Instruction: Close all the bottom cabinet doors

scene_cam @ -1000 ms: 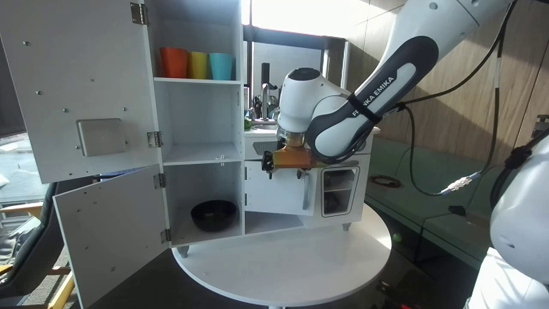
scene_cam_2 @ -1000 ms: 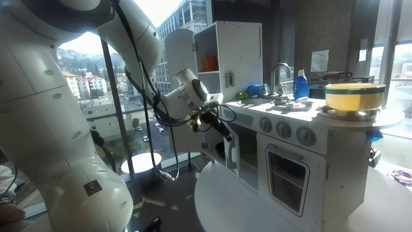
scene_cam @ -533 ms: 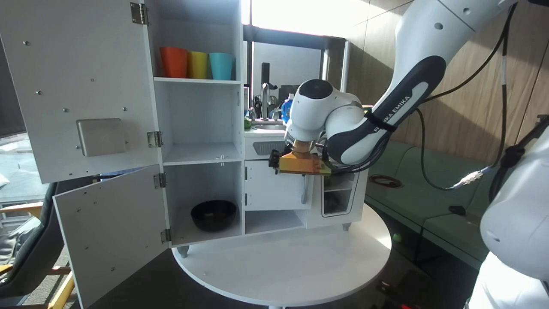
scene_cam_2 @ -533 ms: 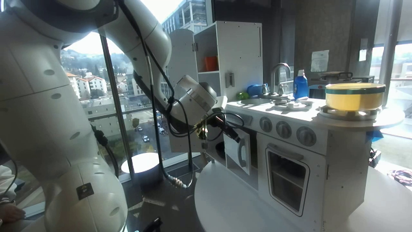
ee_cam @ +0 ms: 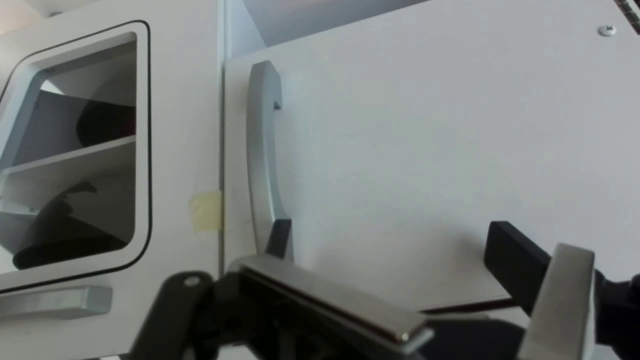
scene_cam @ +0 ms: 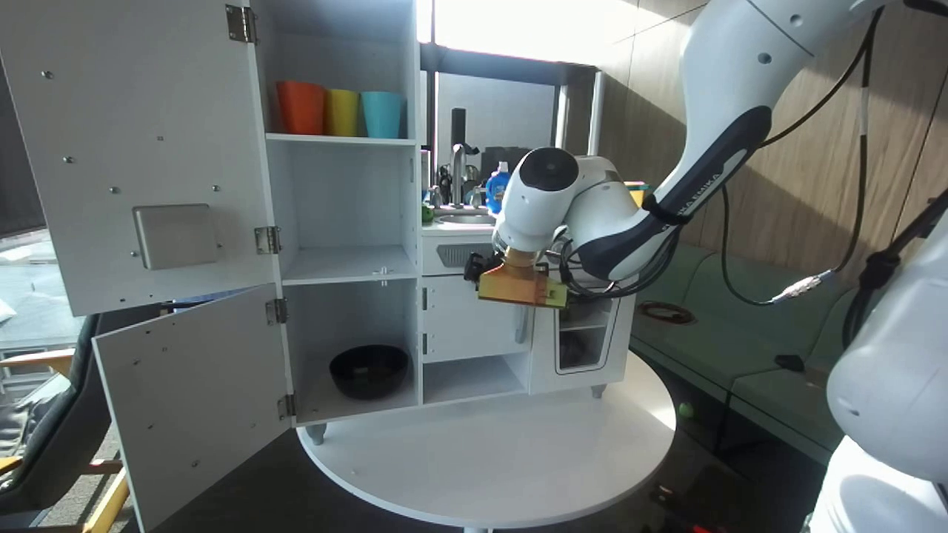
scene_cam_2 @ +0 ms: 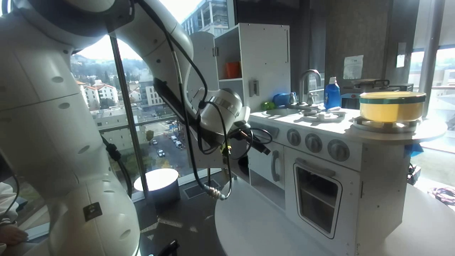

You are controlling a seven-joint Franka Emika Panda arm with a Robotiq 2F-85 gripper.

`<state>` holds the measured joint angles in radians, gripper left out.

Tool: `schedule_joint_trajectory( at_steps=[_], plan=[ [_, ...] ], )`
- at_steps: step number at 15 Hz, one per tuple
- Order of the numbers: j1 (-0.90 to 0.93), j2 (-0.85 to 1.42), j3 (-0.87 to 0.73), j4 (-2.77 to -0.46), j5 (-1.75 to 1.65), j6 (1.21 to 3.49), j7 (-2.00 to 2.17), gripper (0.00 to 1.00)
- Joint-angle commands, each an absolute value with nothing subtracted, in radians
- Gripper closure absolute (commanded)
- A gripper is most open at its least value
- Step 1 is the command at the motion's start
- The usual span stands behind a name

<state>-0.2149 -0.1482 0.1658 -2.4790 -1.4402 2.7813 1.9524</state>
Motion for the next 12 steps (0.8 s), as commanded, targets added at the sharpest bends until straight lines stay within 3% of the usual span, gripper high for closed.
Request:
schedule_joint_trajectory(
  at_steps=[1,4,5,9,12],
  plan=[
    [-0.217,-0.122,0.179,-2.442,-1.531,2.74,2.071,0.0],
    [-0.191,-0.152,0.174,-2.518,-1.296,2.794,1.877,0.0],
    [-0.101,-0.167,0.108,-2.554,-1.198,2.798,1.802,0.0],
    [0.043,-0.177,0.13,-2.666,-0.853,2.83,1.545,0.0],
    [0.279,-0.145,0.075,-2.643,-0.591,2.751,1.395,0.0]
  ],
)
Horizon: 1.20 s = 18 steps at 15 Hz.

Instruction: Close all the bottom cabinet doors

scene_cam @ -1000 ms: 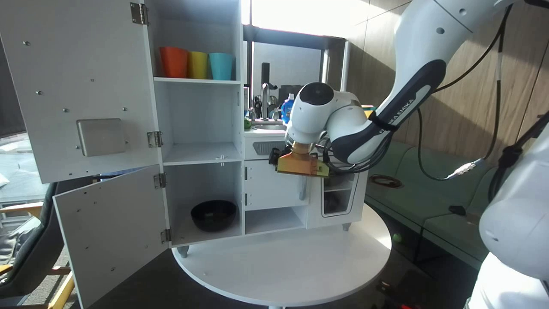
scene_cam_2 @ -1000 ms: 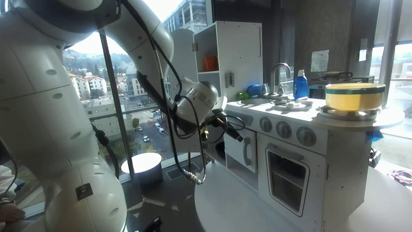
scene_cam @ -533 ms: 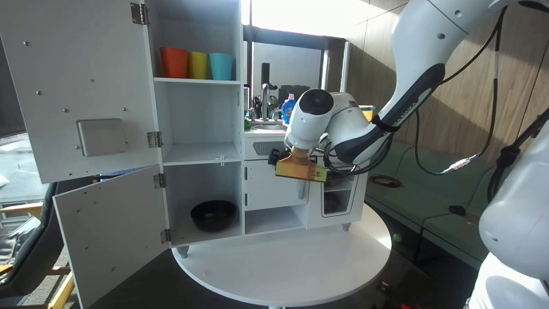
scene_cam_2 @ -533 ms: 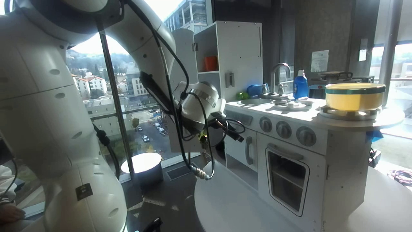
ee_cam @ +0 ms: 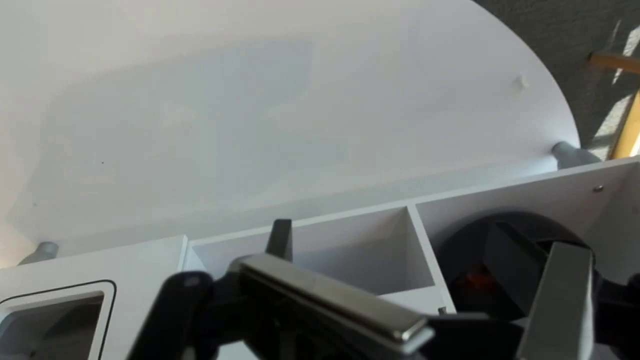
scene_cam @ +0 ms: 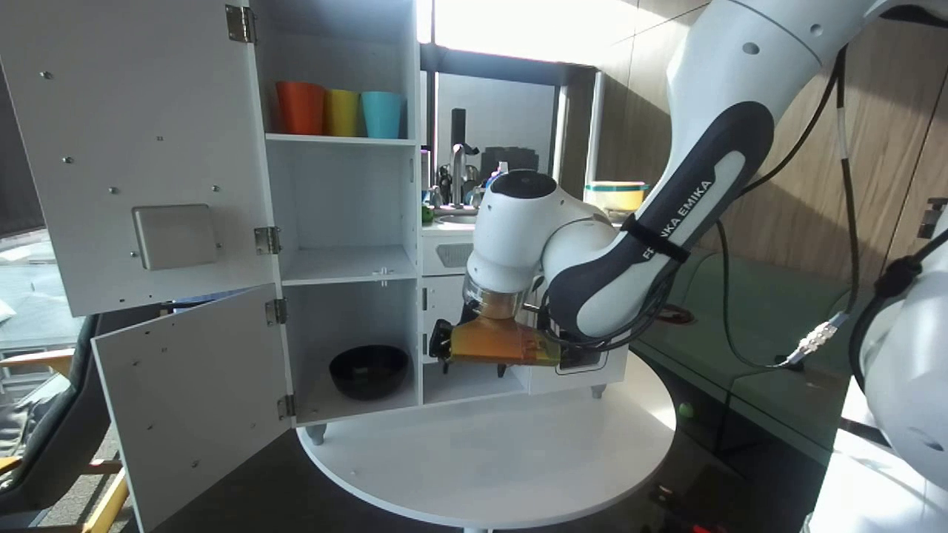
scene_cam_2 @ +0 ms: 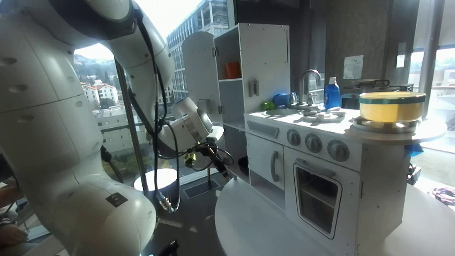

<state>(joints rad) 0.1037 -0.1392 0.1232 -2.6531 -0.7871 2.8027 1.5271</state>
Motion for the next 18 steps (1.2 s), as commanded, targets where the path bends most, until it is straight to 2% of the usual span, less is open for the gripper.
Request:
schedule_joint_trajectory(
  at_steps=[1,3,4,9,18],
  plan=[
    [0.338,-0.145,0.076,-2.611,-0.501,2.703,1.35,0.0],
    [0.42,-0.164,0.089,-2.534,-0.325,2.571,1.263,0.0],
    [0.352,-0.177,0.191,-2.485,-0.242,2.511,1.206,0.0],
    [0.308,-0.103,0.287,-2.151,-0.246,2.283,1.215,0.0],
    [0.312,0.163,0.285,-1.844,-0.323,2.32,1.364,0.0]
  ],
)
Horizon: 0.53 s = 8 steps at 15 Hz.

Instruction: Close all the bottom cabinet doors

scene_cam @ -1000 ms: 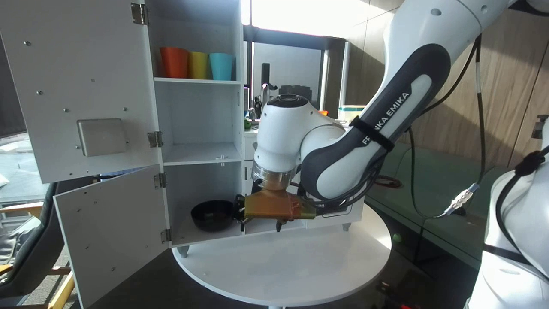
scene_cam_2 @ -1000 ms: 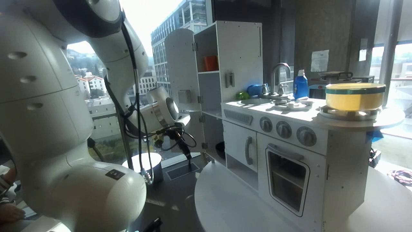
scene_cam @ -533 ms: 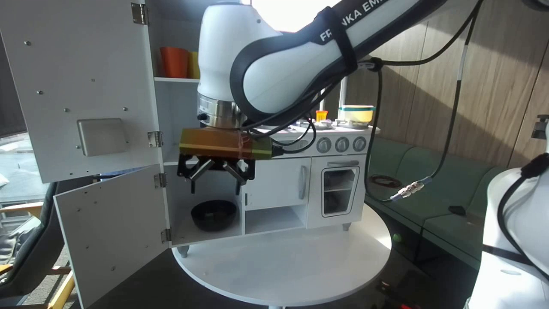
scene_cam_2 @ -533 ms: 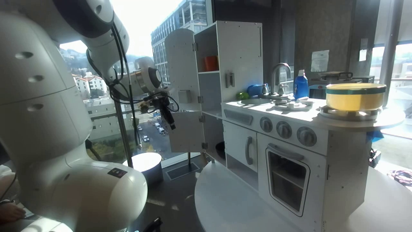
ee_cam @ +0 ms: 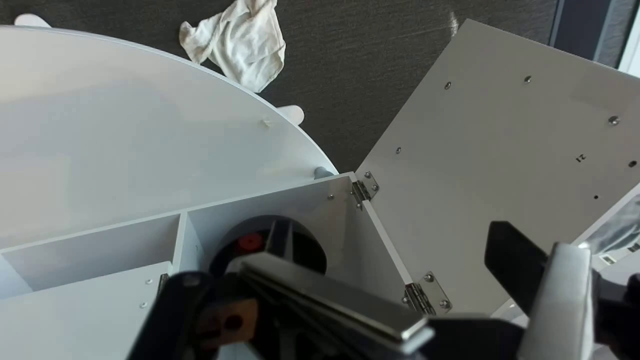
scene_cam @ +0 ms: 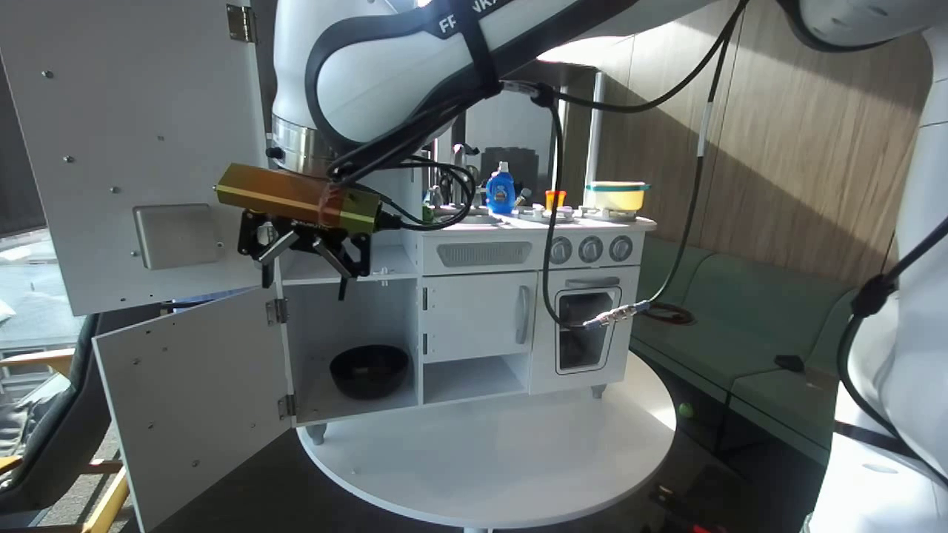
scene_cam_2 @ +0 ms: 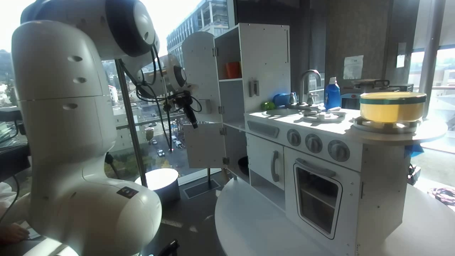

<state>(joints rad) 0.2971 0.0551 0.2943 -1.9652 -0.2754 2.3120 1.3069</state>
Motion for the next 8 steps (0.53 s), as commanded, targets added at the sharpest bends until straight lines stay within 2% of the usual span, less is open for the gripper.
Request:
schedule_joint_trajectory(
  at_steps=[1,8],
  plan=[
    [0.322,0.188,0.277,-1.816,-0.327,2.321,1.379,0.0],
    [0.426,0.371,0.211,-1.611,-0.408,2.347,1.477,0.0]
  ],
)
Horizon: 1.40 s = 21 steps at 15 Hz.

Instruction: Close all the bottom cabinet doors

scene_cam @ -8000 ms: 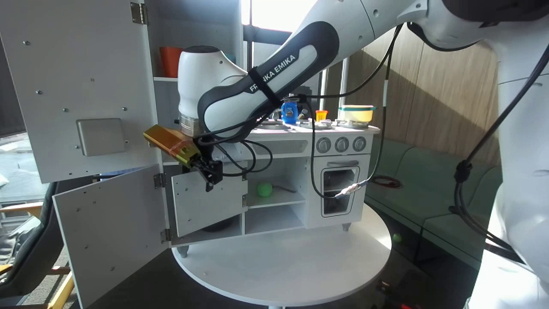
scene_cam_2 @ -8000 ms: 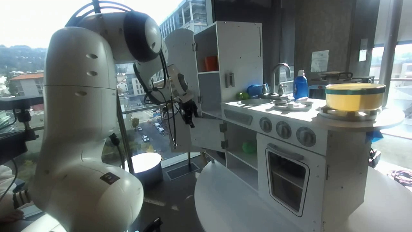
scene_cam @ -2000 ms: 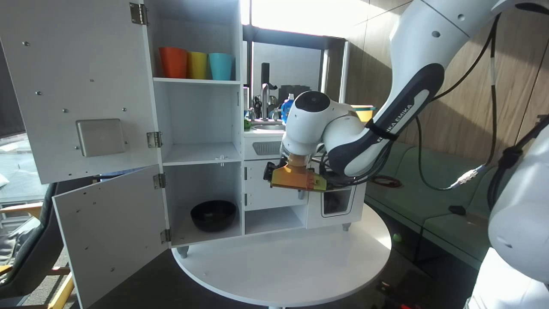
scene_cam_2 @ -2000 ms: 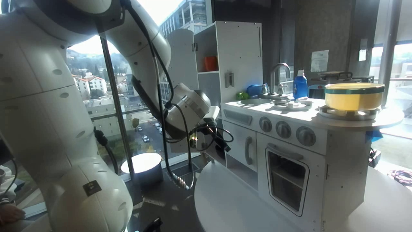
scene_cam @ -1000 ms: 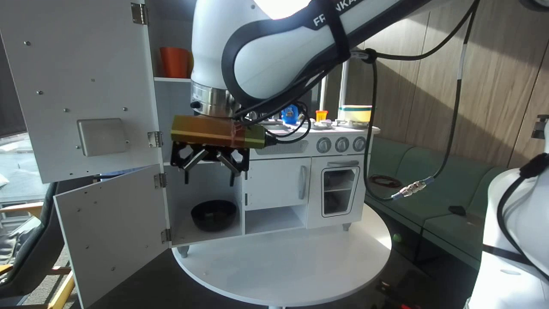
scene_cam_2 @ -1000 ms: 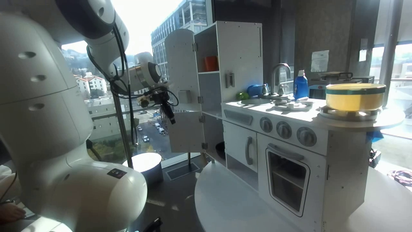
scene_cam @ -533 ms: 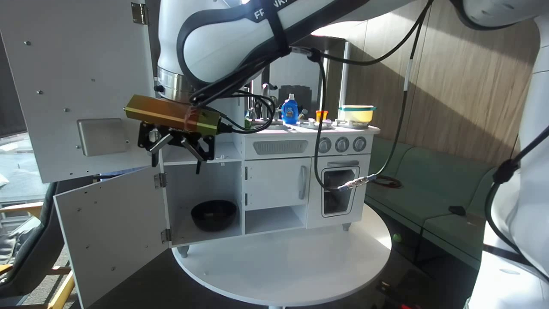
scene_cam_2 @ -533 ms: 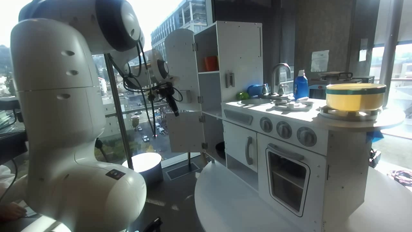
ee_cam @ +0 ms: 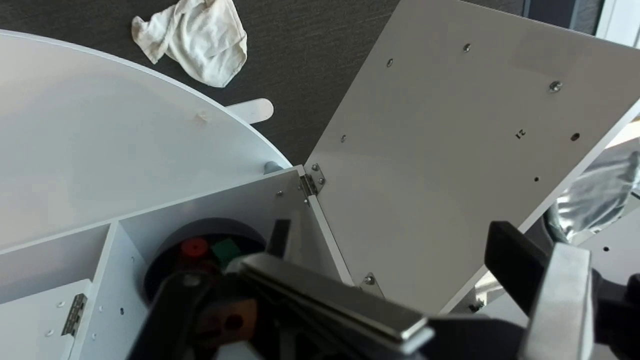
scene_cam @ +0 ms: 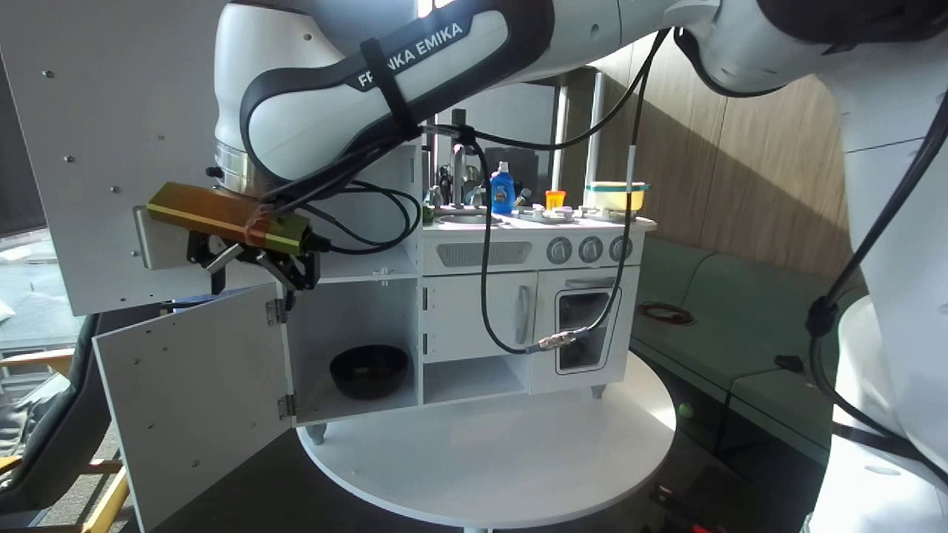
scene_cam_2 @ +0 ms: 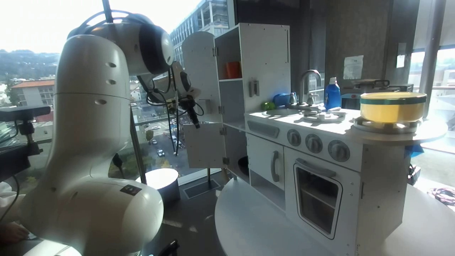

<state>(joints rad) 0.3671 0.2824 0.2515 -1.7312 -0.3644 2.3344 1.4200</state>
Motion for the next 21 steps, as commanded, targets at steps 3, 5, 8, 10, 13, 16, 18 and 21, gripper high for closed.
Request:
schedule_joint_trajectory(
  at_steps=[3,5,8,10,13,16,18,21],
  plan=[
    [0.476,0.445,0.177,-1.524,-0.426,2.354,1.51,0.0],
    [0.507,0.493,0.154,-1.462,-0.432,2.352,1.517,0.0],
    [0.544,0.562,0.12,-1.362,-0.426,2.336,1.519,0.0],
    [0.557,0.602,0.095,-1.307,-0.423,2.332,1.511,0.0],
    [0.561,0.65,0.07,-1.247,-0.4,2.314,1.5,0.0],
    [0.566,0.666,0.054,-1.238,-0.391,2.297,1.491,0.0],
    [0.549,0.643,0.073,-1.266,-0.403,2.278,1.493,0.0],
    [0.536,0.578,0.101,-1.328,-0.363,2.192,1.476,0.0]
  ],
)
